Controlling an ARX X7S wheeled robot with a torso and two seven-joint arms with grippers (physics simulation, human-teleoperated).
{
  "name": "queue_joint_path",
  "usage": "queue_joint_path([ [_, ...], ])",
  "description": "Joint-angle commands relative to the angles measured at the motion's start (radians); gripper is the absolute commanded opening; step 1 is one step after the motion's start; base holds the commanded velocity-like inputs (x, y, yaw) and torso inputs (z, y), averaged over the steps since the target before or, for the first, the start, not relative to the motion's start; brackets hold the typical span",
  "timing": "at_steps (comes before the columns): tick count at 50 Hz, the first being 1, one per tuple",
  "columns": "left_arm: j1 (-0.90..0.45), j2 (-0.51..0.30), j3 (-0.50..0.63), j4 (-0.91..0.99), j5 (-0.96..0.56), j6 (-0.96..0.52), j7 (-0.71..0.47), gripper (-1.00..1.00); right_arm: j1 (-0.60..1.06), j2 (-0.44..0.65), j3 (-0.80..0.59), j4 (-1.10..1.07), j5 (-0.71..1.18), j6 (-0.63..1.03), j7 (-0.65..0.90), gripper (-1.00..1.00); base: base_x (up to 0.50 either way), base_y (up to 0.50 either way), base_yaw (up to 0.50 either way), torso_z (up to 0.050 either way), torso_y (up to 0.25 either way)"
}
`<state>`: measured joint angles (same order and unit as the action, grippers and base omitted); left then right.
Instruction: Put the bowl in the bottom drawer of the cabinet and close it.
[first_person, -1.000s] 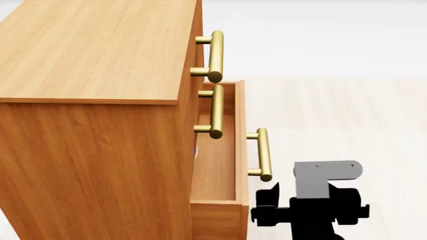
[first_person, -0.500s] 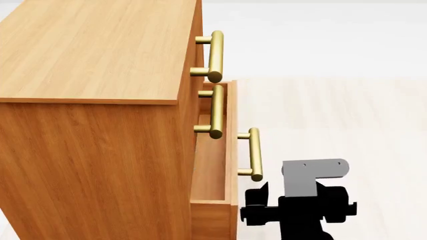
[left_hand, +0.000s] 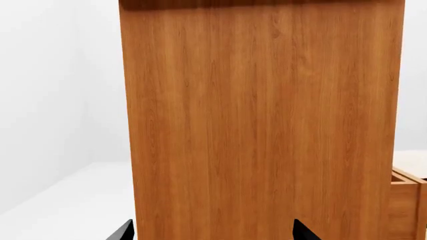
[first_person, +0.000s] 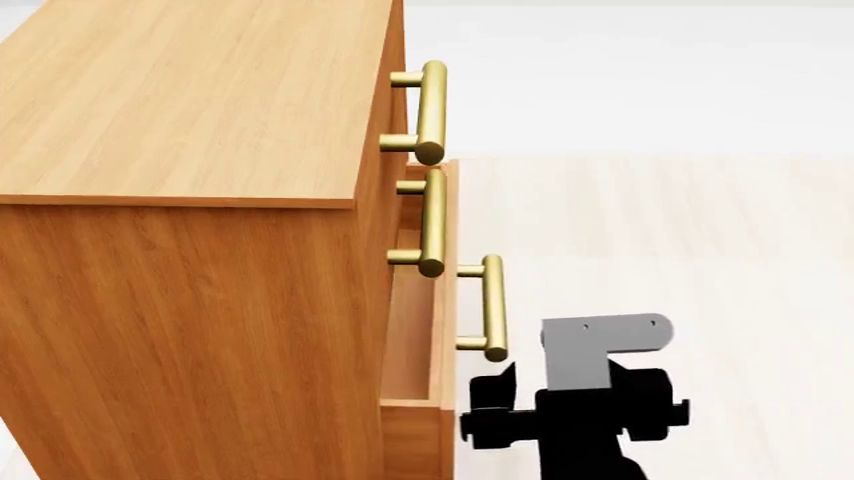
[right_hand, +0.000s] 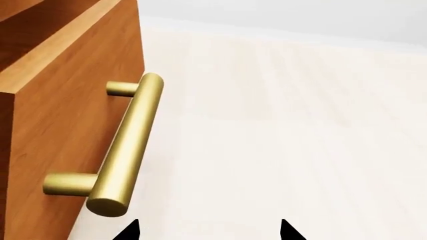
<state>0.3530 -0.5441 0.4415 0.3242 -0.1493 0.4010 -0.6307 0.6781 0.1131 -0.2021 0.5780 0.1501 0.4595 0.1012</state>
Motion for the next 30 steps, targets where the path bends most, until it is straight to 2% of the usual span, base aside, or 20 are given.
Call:
queue_joint_path([
  [1, -0.001, 0.0, 0.001, -0.001, -0.001, 0.001, 0.0, 1.0, 0.014, -0.019, -0.016, 0.043, 0.007, -0.023, 0.003, 1.0, 0.0, 0.0, 0.0, 0.0, 0.0],
  [12, 0.005, -0.005, 0.0, 0.018, -0.002, -0.009, -0.005, 1.0, 0.015, -0.028, -0.038, 0.013, 0.018, 0.0, 0.001, 1.0, 0.0, 0.0, 0.0, 0.0, 0.0],
  [30, -0.001, -0.001, 0.0, -0.004, -0.007, 0.01, -0.002, 1.0, 0.043, -0.045, -0.064, 0.094, 0.026, -0.043, 0.004, 1.0, 0.0, 0.0, 0.0, 0.0, 0.0],
])
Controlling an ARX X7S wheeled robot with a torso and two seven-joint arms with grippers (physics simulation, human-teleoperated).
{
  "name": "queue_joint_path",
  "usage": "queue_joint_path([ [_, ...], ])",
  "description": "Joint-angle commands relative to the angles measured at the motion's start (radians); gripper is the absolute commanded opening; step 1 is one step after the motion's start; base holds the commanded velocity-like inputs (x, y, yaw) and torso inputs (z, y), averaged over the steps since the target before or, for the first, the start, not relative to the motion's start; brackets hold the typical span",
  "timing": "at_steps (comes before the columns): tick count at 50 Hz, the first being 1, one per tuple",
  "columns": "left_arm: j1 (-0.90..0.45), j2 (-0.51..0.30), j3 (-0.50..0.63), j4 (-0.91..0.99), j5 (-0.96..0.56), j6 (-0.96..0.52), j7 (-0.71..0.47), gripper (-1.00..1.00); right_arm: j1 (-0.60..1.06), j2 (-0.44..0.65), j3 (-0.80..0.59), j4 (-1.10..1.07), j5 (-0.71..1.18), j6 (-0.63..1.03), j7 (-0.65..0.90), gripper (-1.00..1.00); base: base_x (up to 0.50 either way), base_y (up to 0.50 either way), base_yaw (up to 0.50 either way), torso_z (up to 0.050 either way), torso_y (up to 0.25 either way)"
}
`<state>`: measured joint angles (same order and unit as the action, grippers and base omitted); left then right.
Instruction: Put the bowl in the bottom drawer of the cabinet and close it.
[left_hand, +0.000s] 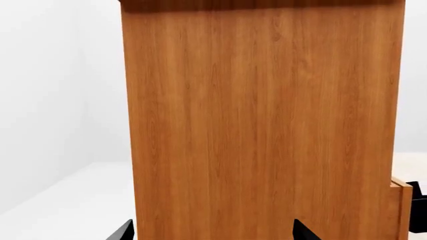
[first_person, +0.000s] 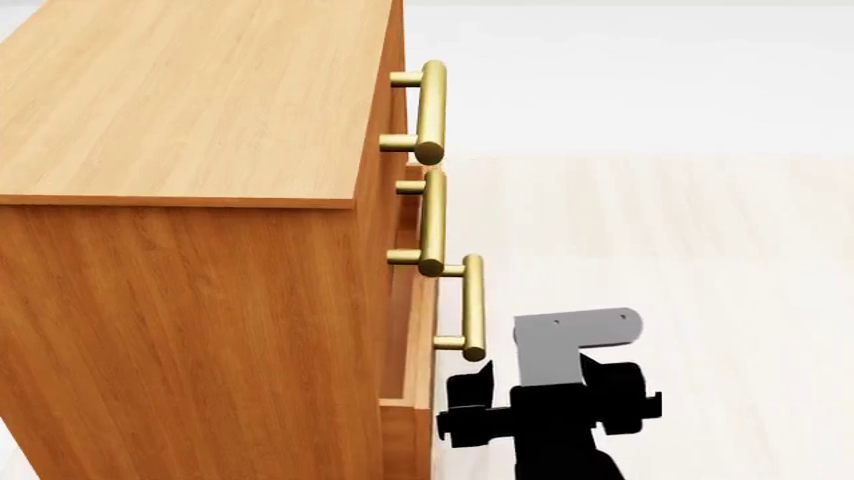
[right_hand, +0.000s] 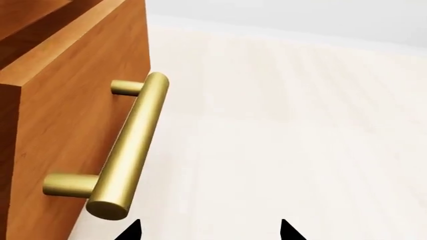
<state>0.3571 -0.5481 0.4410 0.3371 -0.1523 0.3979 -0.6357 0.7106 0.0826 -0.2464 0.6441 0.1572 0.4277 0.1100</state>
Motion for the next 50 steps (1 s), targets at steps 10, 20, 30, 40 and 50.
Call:
queue_joint_path([
  [10, -0.006, 0.01, 0.004, -0.045, -0.003, 0.043, 0.009, 1.0, 0.011, -0.023, -0.035, 0.036, 0.031, -0.015, -0.002, 1.0, 0.0, 0.0, 0.0, 0.0, 0.0],
  [20, -0.004, 0.012, 0.005, -0.053, 0.001, 0.051, 0.008, 1.0, 0.017, -0.036, -0.055, 0.061, 0.043, -0.032, 0.004, 1.0, 0.0, 0.0, 0.0, 0.0, 0.0],
  [30, -0.005, 0.006, 0.004, -0.034, -0.008, 0.035, 0.006, 1.0, 0.027, -0.048, -0.077, 0.092, 0.056, -0.048, 0.01, 1.0, 0.0, 0.0, 0.0, 0.0, 0.0],
  [40, -0.008, 0.004, 0.004, -0.03, -0.013, 0.03, 0.006, 1.0, 0.042, -0.054, -0.097, 0.127, 0.077, -0.069, 0.012, 1.0, 0.0, 0.0, 0.0, 0.0, 0.0],
  [50, -0.006, 0.007, 0.005, -0.043, -0.009, 0.044, 0.005, 1.0, 0.029, -0.043, -0.138, 0.068, 0.132, -0.037, -0.078, 1.0, 0.0, 0.0, 0.0, 0.0, 0.0],
])
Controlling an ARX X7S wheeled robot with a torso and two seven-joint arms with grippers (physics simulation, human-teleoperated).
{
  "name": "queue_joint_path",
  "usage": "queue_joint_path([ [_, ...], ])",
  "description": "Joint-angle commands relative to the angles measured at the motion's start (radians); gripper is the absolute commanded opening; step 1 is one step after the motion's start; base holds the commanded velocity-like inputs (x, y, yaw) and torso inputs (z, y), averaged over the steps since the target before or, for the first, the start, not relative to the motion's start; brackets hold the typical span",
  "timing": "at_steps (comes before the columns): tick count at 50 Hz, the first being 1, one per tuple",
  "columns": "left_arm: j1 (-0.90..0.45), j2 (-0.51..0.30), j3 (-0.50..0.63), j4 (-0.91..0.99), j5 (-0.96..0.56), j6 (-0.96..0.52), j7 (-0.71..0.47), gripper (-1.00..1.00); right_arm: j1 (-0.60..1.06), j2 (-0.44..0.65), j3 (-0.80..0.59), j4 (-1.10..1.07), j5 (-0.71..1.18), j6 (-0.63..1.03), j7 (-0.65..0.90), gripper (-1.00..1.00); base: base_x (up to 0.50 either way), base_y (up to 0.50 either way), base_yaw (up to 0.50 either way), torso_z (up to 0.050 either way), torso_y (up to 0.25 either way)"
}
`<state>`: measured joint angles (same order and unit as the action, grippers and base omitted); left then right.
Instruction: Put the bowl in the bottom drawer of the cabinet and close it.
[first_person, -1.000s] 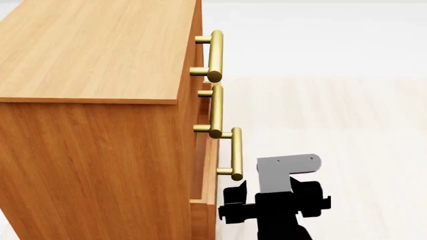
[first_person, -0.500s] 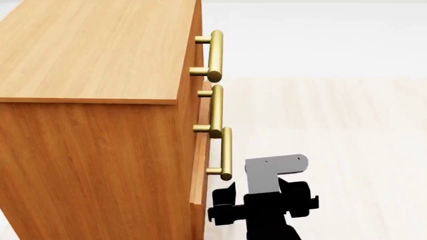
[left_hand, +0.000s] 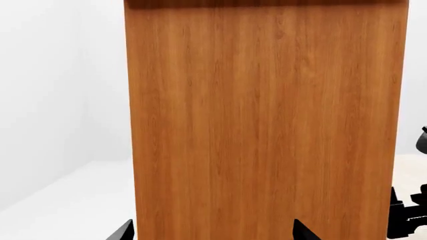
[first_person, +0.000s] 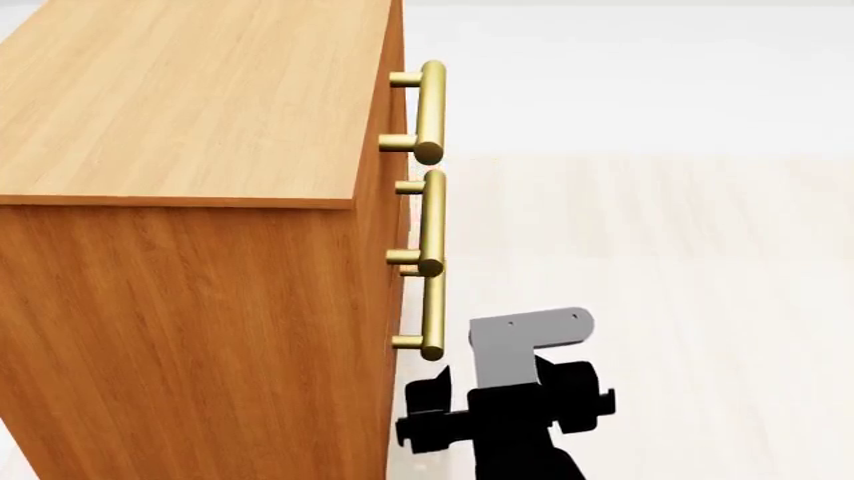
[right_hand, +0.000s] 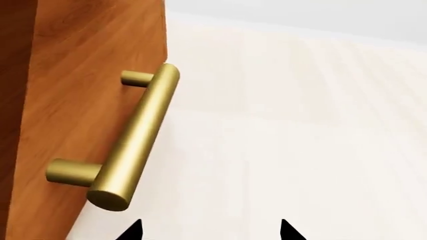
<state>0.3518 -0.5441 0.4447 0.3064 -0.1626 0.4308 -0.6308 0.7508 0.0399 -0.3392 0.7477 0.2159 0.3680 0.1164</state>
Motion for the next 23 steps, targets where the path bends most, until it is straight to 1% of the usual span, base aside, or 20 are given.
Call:
queue_joint_path([
  [1, -0.004, 0.01, 0.004, -0.036, 0.004, 0.03, 0.004, 1.0, -0.022, 0.011, -0.051, -0.074, 0.093, 0.04, -0.123, 1.0, 0.0, 0.0, 0.0, 0.0, 0.0],
  [5, -0.004, 0.01, 0.004, -0.037, 0.005, 0.03, 0.004, 1.0, -0.061, 0.061, -0.089, -0.201, 0.162, 0.126, -0.275, 1.0, 0.0, 0.0, 0.0, 0.0, 0.0],
  [8, -0.003, 0.009, 0.004, -0.032, 0.005, 0.026, 0.003, 1.0, -0.083, 0.096, -0.101, -0.271, 0.185, 0.151, -0.322, 1.0, 0.0, 0.0, 0.0, 0.0, 0.0],
  [9, -0.003, 0.009, 0.004, -0.032, 0.006, 0.025, 0.002, 1.0, -0.082, 0.099, -0.101, -0.268, 0.182, 0.147, -0.319, 1.0, 0.0, 0.0, 0.0, 0.0, 0.0],
  [10, -0.003, 0.009, 0.004, -0.031, 0.007, 0.024, 0.002, 1.0, -0.081, 0.105, -0.094, -0.269, 0.211, 0.17, -0.352, 1.0, 0.0, 0.0, 0.0, 0.0, 0.0],
  [11, -0.003, 0.008, 0.004, -0.031, 0.006, 0.025, 0.002, 1.0, -0.088, 0.115, -0.107, -0.279, 0.184, 0.144, -0.337, 1.0, 0.0, 0.0, 0.0, 0.0, 0.0],
  [13, -0.004, 0.009, 0.005, -0.033, 0.006, 0.025, 0.002, 1.0, -0.086, 0.118, -0.09, -0.246, 0.156, 0.101, -0.284, 1.0, 0.0, 0.0, 0.0, 0.0, 0.0],
  [16, -0.006, 0.009, 0.005, -0.037, 0.004, 0.027, 0.003, 1.0, -0.095, 0.125, -0.062, -0.241, 0.15, 0.089, -0.229, 1.0, 0.0, 0.0, 0.0, 0.0, 0.0],
  [20, -0.002, 0.007, 0.005, -0.028, 0.006, 0.023, 0.001, 1.0, -0.125, 0.154, 0.005, -0.268, 0.151, 0.121, -0.105, 1.0, 0.0, 0.0, 0.0, 0.0, 0.0],
  [23, 0.0, 0.005, 0.005, -0.023, 0.007, 0.02, -0.001, 1.0, -0.164, 0.184, 0.038, -0.338, 0.166, 0.146, -0.062, 1.0, 0.0, 0.0, 0.0, 0.0, 0.0],
])
